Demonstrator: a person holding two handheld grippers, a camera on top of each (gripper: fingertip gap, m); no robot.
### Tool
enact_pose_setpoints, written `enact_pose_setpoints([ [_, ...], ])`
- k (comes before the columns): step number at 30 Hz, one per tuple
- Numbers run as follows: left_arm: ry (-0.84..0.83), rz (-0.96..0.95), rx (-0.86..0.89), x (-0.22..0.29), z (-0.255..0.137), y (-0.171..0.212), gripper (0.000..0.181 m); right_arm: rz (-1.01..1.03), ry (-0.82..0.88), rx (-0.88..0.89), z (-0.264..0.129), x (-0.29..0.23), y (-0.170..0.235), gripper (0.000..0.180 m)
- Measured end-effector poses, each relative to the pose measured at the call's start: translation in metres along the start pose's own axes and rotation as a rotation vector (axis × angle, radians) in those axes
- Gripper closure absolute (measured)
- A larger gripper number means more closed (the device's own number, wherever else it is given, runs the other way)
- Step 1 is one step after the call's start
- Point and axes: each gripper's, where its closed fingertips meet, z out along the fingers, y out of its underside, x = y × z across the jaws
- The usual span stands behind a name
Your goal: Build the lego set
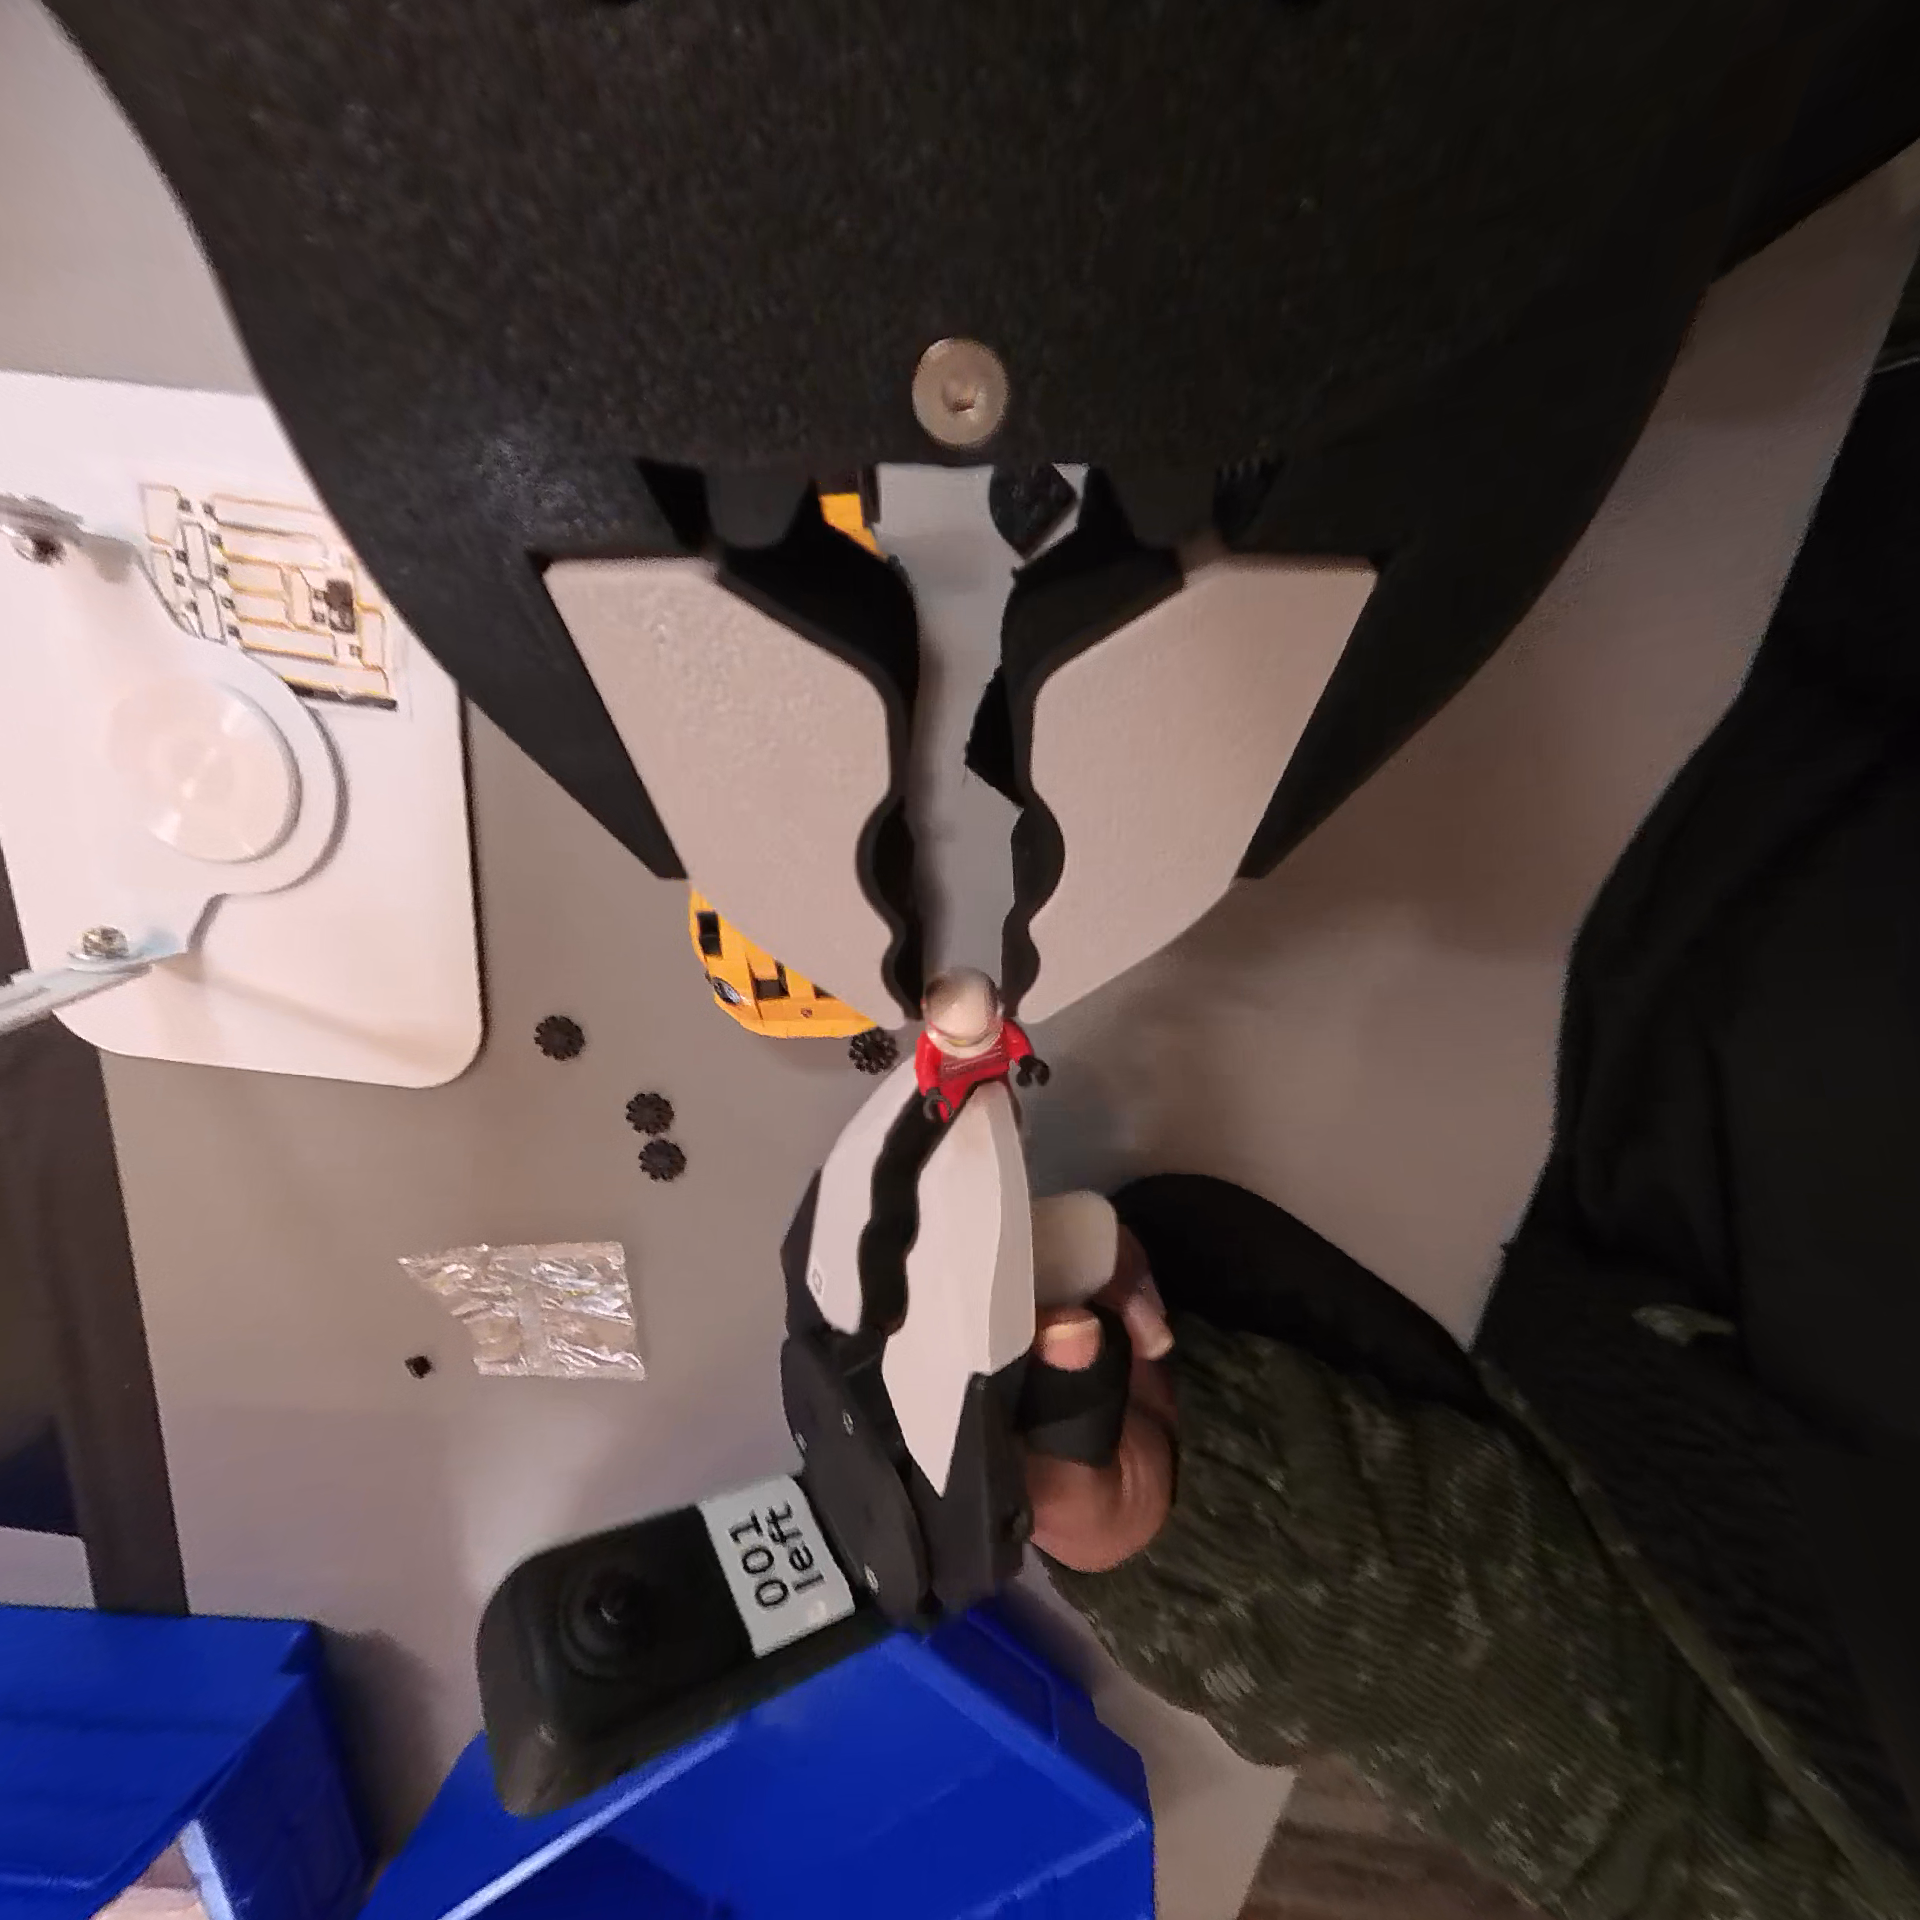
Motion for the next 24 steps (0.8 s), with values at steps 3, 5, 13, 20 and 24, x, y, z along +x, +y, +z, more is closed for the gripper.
enact_pose_setpoints([
  [3, -0.095, 0.000, 0.001, -0.012, -0.003, -0.002, 0.172, -0.007, 0.061, -0.056, 0.006, 0.007, 0.009, 0.166],
  [5, -0.161, -0.005, -0.007, -0.020, -0.004, -0.002, 0.172, -0.021, 0.103, -0.088, 0.010, 0.011, 0.013, 0.166],
  [13, -0.420, -0.002, -0.068, -0.050, -0.006, 0.002, 0.172, -0.107, 0.237, -0.222, 0.021, 0.023, 0.034, 0.166],
  [20, -0.579, 0.039, -0.097, -0.070, -0.004, -0.001, 0.172, -0.123, 0.326, -0.329, 0.023, 0.037, 0.052, 0.166],
  [24, -0.557, 0.025, -0.084, -0.072, 0.000, -0.004, 0.172, -0.078, 0.316, -0.316, 0.021, 0.040, 0.057, 0.166],
])
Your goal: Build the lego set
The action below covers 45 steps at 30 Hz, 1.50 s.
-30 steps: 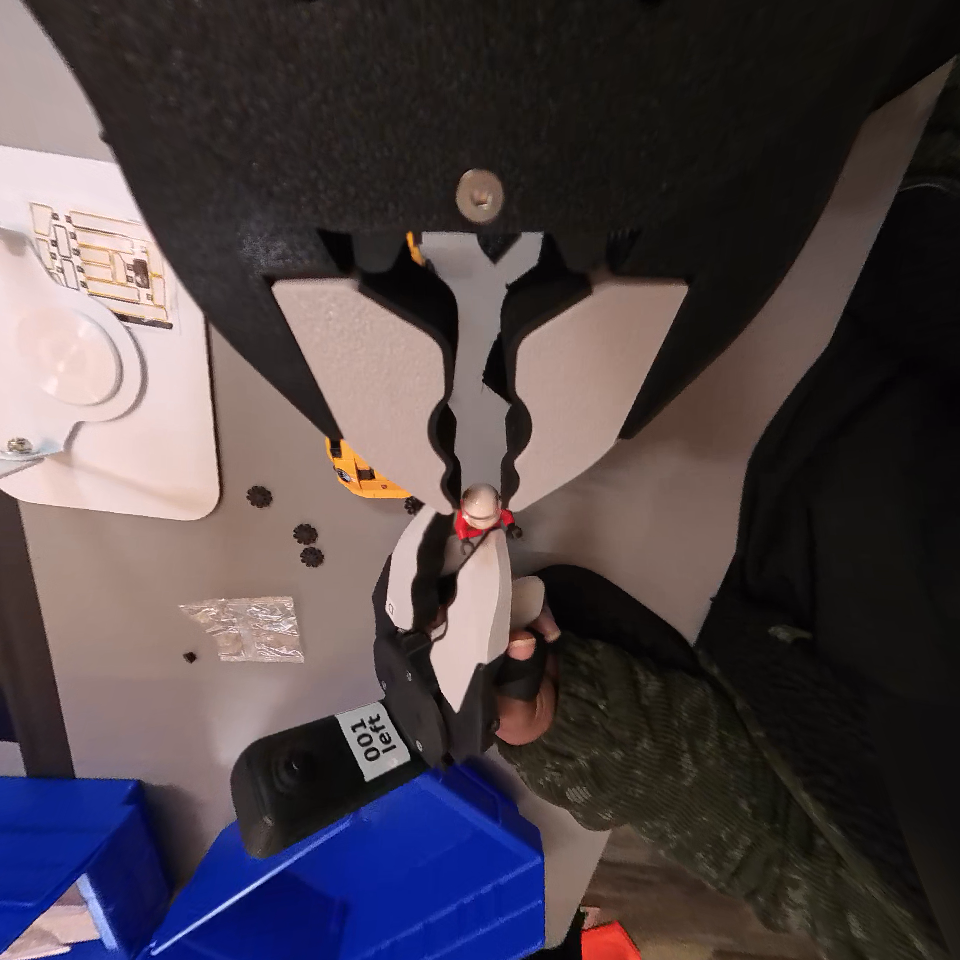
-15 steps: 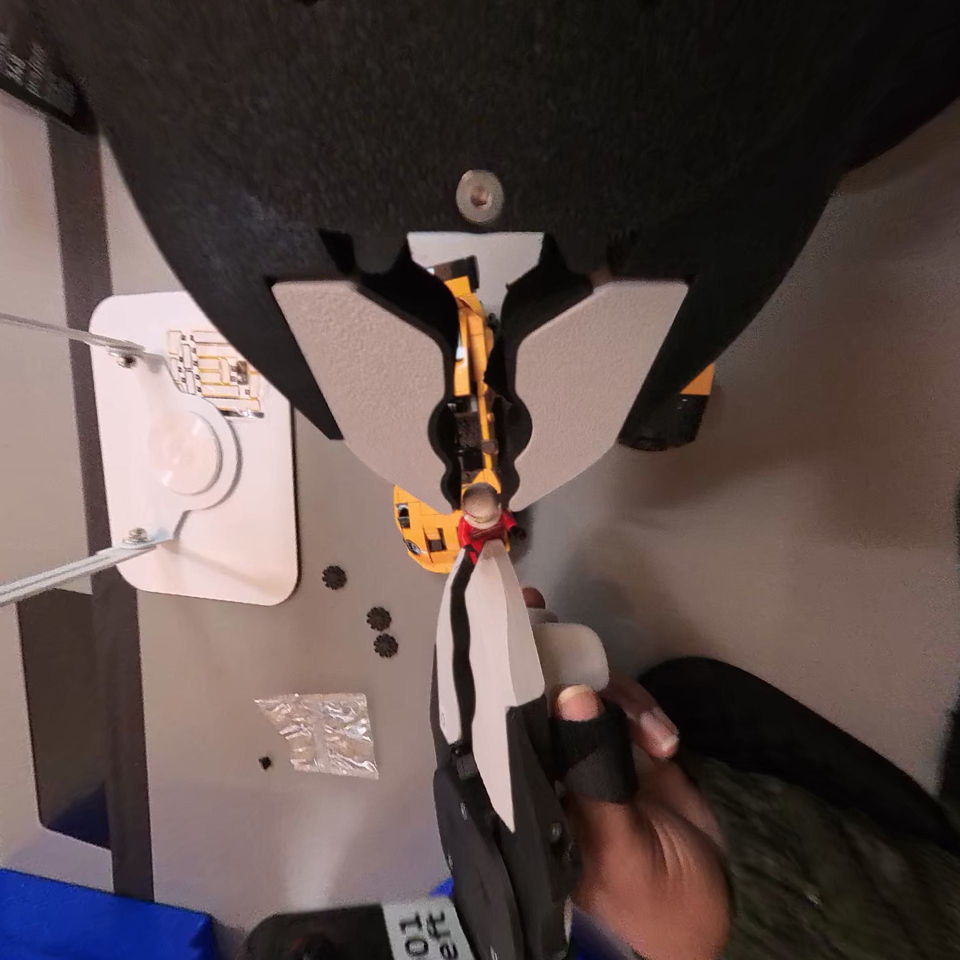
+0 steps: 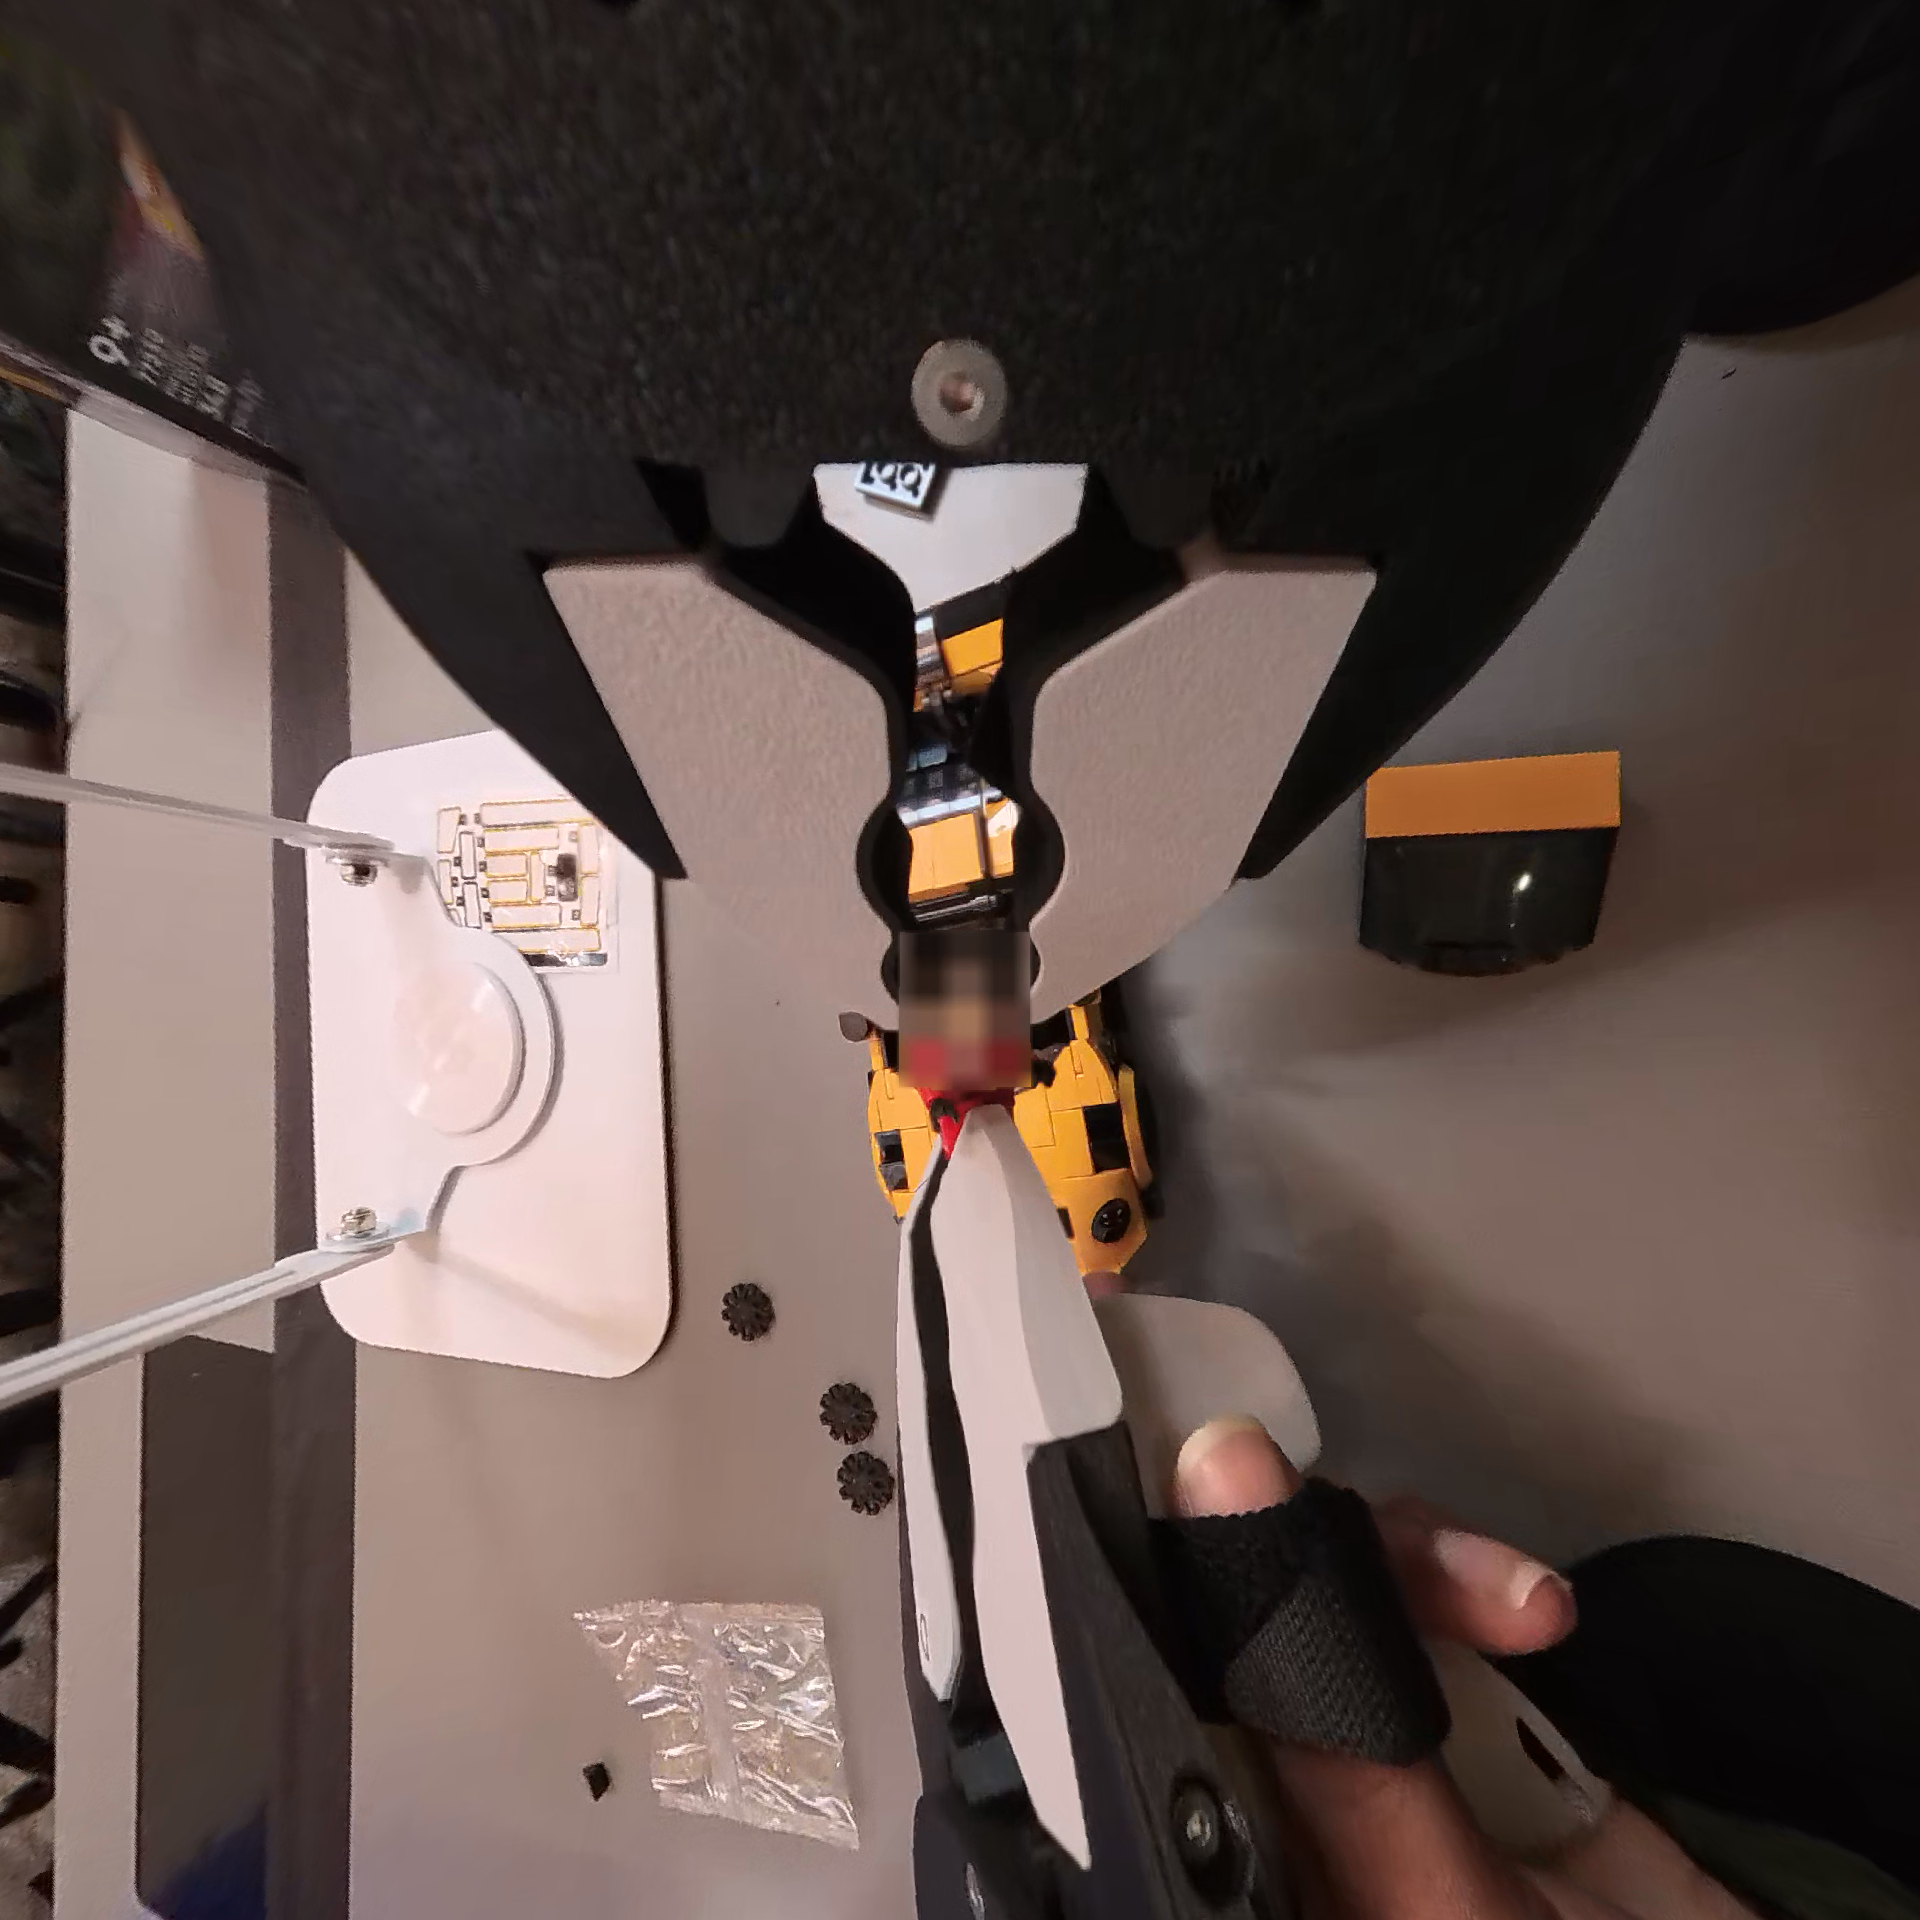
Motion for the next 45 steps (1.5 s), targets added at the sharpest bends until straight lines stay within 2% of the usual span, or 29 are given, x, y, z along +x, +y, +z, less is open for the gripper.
enact_pose_setpoints([
  [3, 0.079, -0.057, 0.051, 0.001, -0.005, -0.008, 0.160, 0.045, -0.021, 0.043, -0.004, 0.004, 0.001, 0.166],
  [7, 0.182, -0.077, 0.024, 0.005, -0.009, -0.003, 0.153, 0.081, -0.046, 0.121, -0.013, 0.005, -0.004, 0.166],
  [13, 0.322, -0.061, 0.003, 0.024, -0.004, 0.002, 0.161, 0.099, -0.092, 0.191, -0.018, 0.000, -0.010, 0.166],
  [15, 0.283, -0.029, -0.001, 0.019, -0.003, 0.003, 0.172, 0.098, -0.090, 0.187, -0.017, 0.000, -0.008, 0.166],
  [20, 0.176, -0.024, -0.008, 0.012, 0.000, 0.004, 0.173, 0.082, -0.021, 0.135, -0.012, 0.001, -0.005, 0.166],
  [29, -0.205, 0.168, 0.012, -0.008, 0.003, 0.002, 0.173, 0.067, 0.151, 0.003, 0.003, 0.007, 0.003, 0.166],
  [35, -0.220, 0.186, 0.016, -0.008, 0.002, 0.001, 0.173, 0.058, 0.166, -0.010, 0.003, 0.006, 0.003, 0.166],
  [45, -0.387, 0.365, 0.009, -0.012, -0.001, -0.003, 0.173, 0.051, 0.218, -0.051, 0.006, 0.010, 0.004, 0.166],
])
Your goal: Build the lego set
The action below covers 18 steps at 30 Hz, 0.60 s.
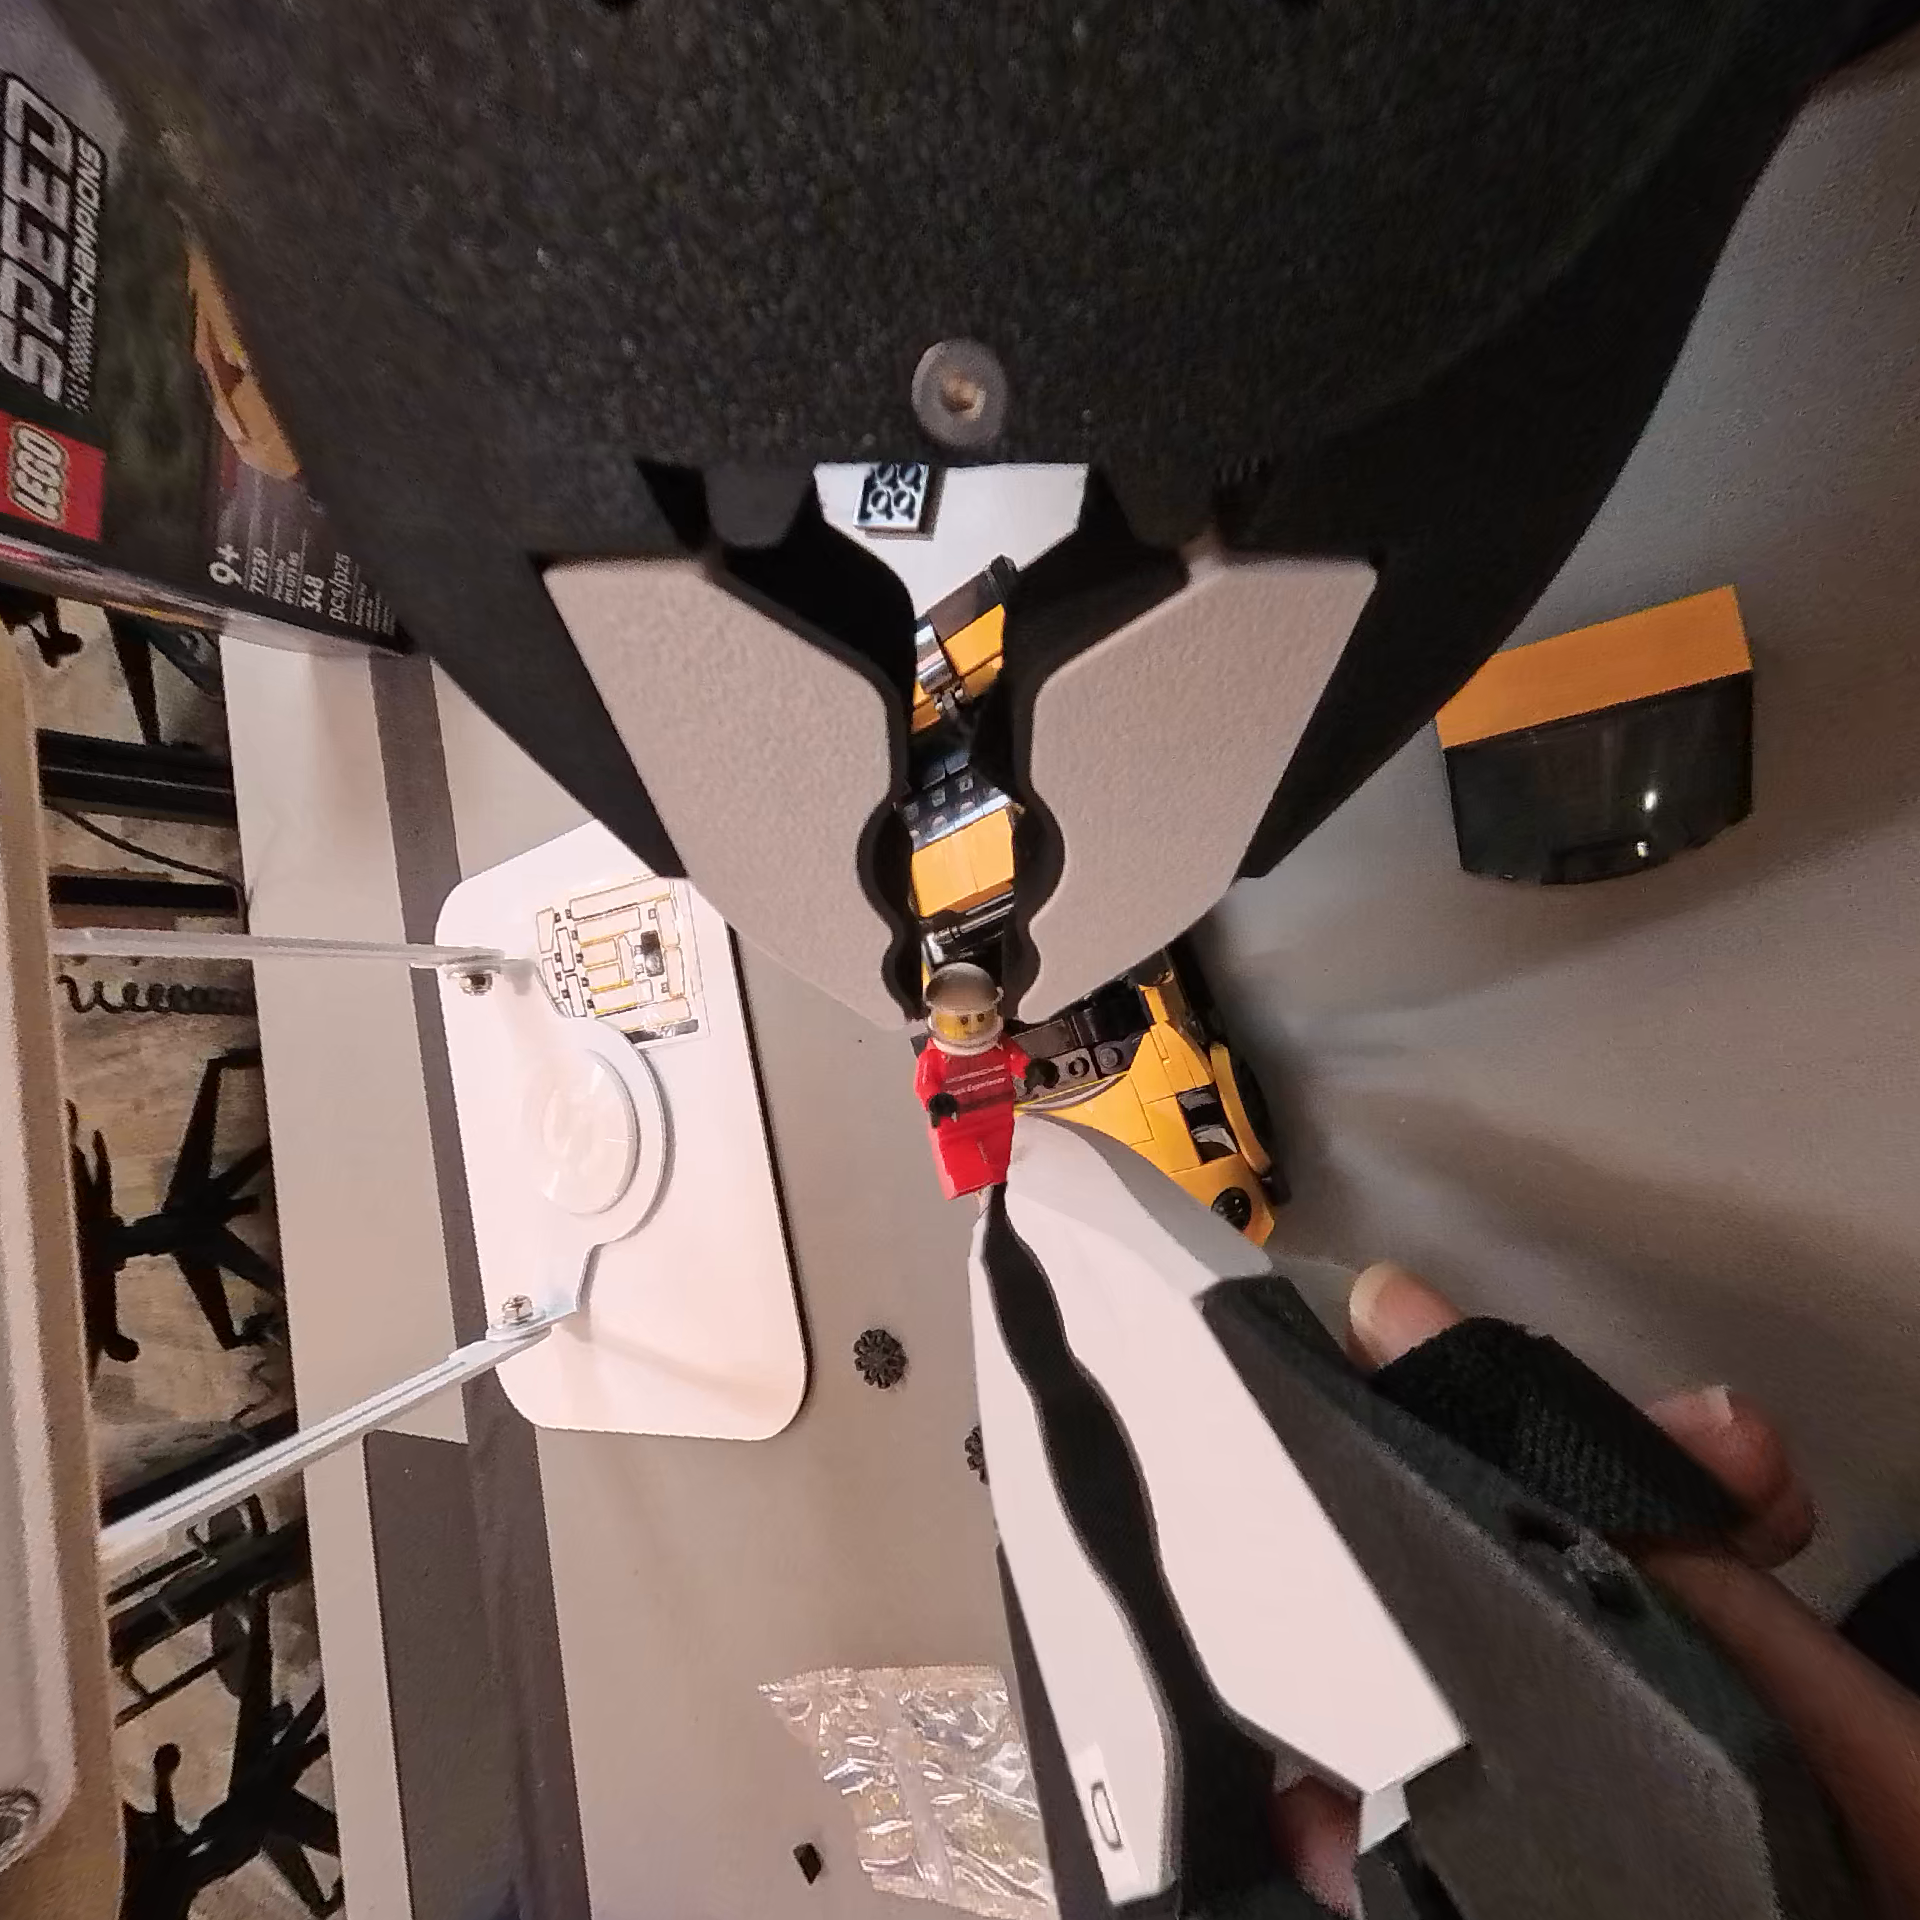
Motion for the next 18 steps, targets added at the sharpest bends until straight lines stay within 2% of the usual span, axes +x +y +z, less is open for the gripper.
enact_pose_setpoints([
  [12, -0.156, 0.198, -0.029, -0.0027, 0.0022, -0.0011, 0.173, 0.005, 0.016, -0.037, 0.0045, 0.0007, 0.0063, 0.166],
  [16, -0.085, 0.158, 0.006, -0.0010, 0.0015, -0.0022, 0.171, 0.004, 0.005, -0.012, 0.0037, 0.0011, 0.0055, 0.166],
  [18, 0.003, 0.101, 0.029, 0.0051, 0.0007, -0.0034, 0.162, 0.007, -0.008, 0.011, 0.0019, 0.0020, 0.0042, 0.166],
])
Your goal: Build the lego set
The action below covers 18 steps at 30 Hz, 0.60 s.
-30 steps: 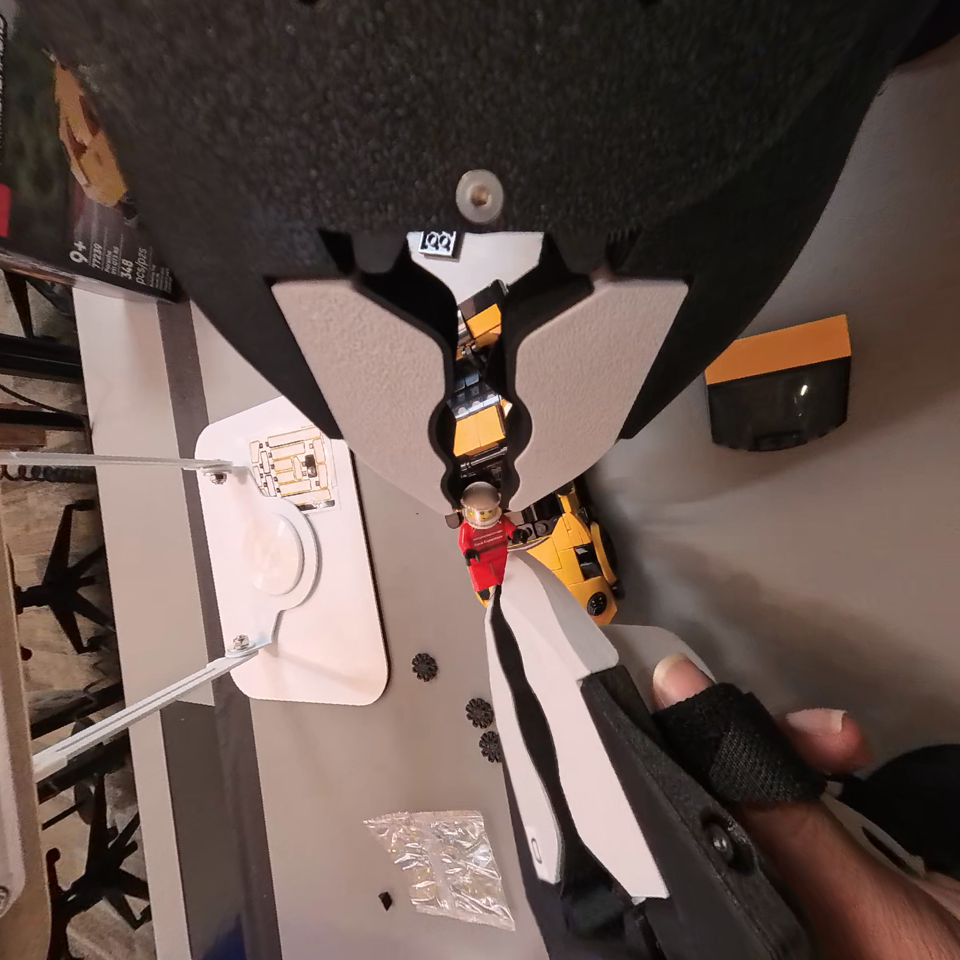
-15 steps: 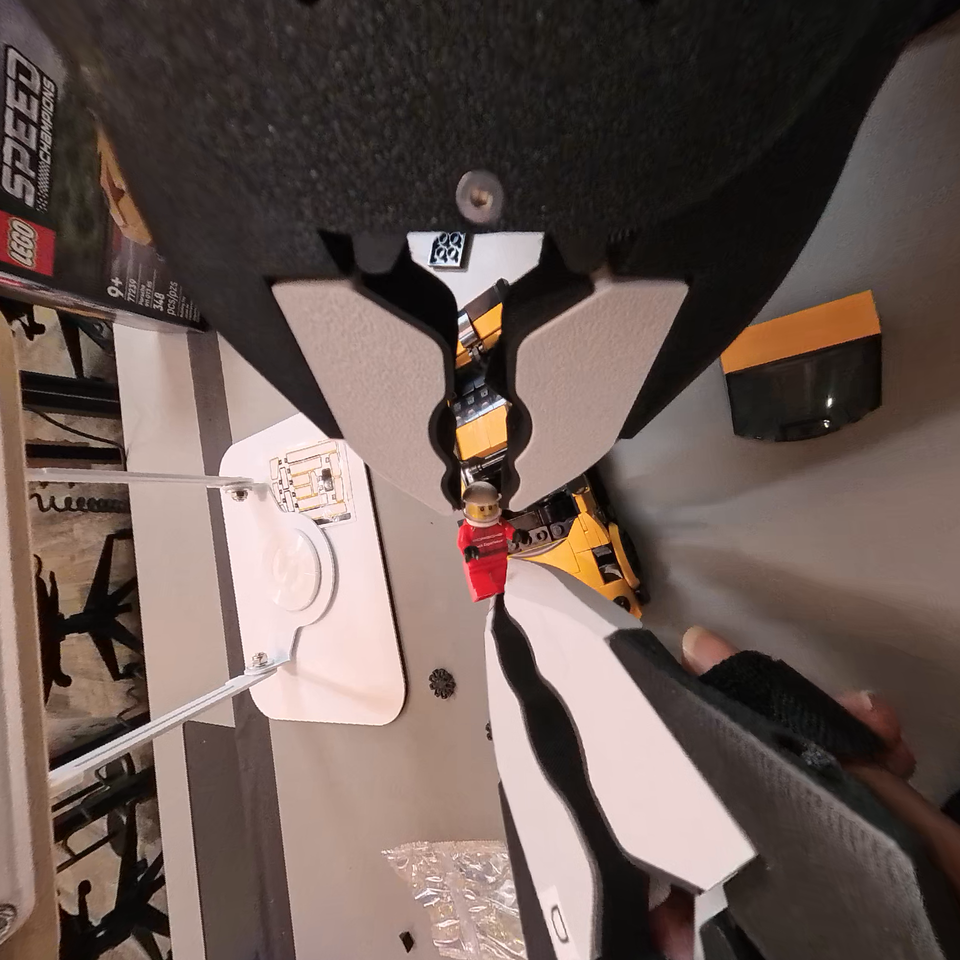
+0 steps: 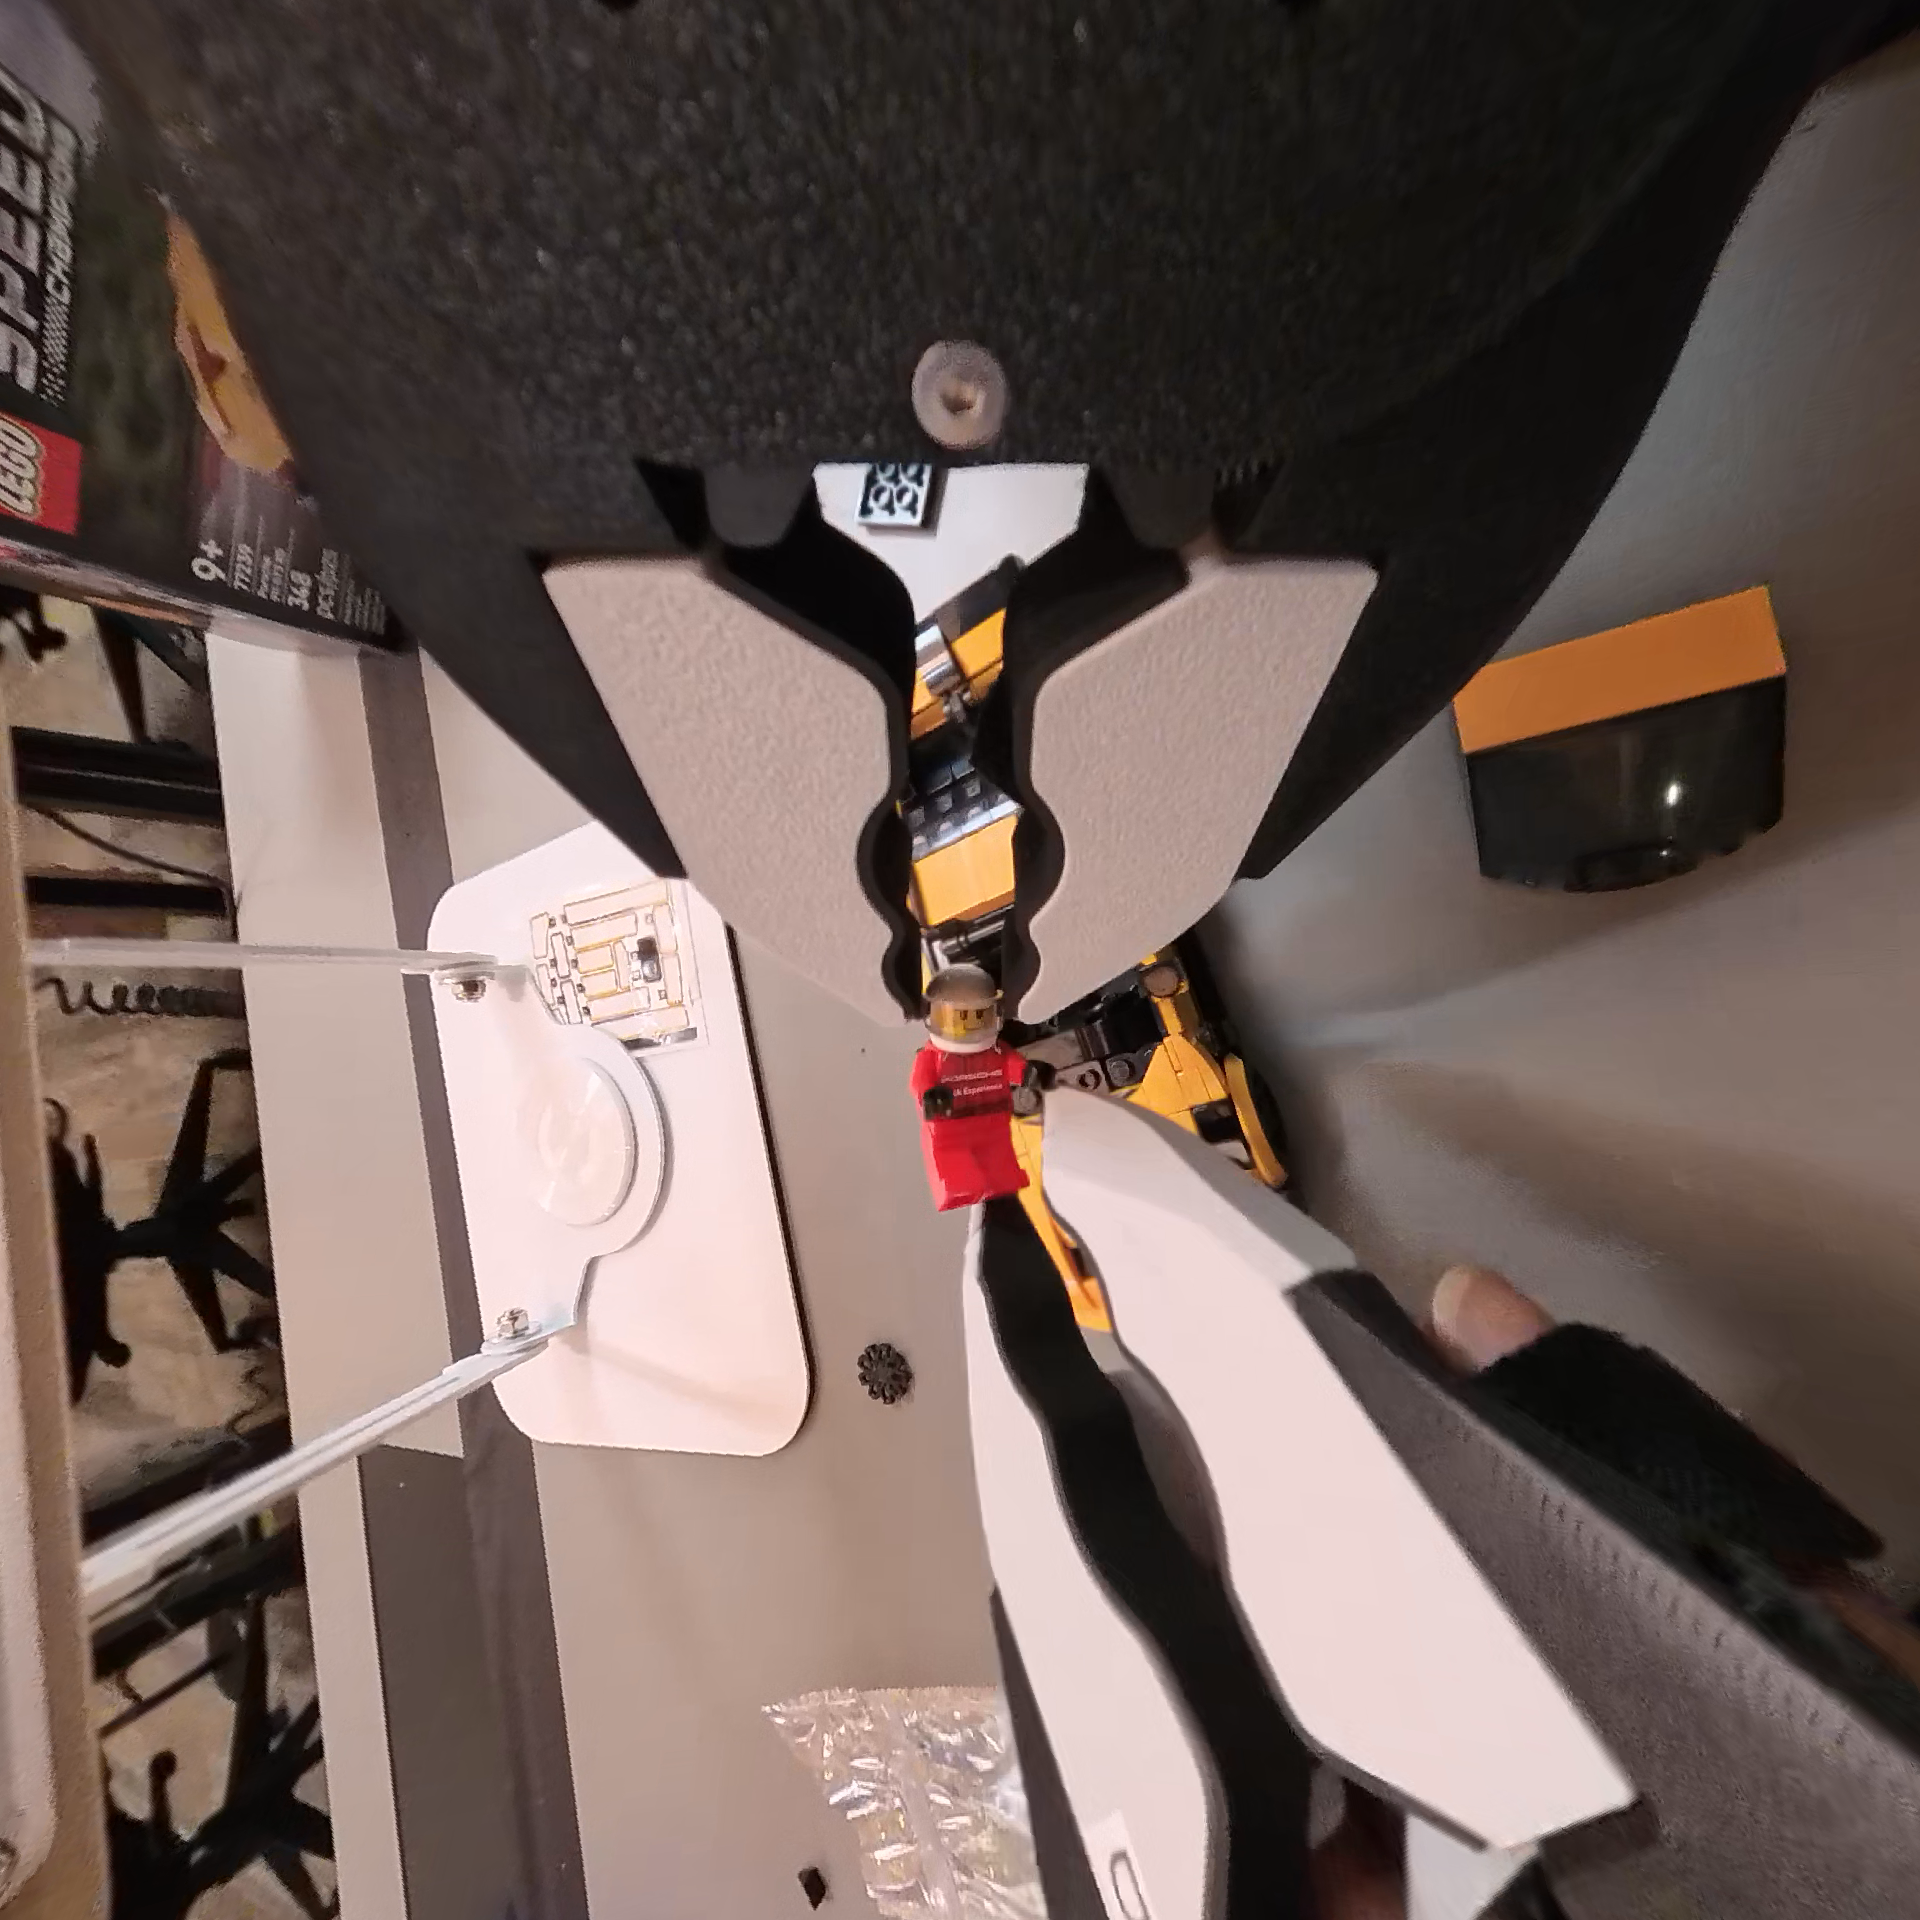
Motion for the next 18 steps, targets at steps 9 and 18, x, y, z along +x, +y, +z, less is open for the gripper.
enact_pose_setpoints([
  [9, 0.279, -0.278, 0.049, 0.007, -0.006, -0.002, 0.159, -0.038, -0.022, 0.063, -0.007, -0.007, -0.008, 0.166],
  [18, 0.214, -0.258, 0.129, 0.005, -0.011, -0.011, 0.173, -0.147, 0.196, 0.059, -0.011, 0.001, -0.014, 0.166],
])
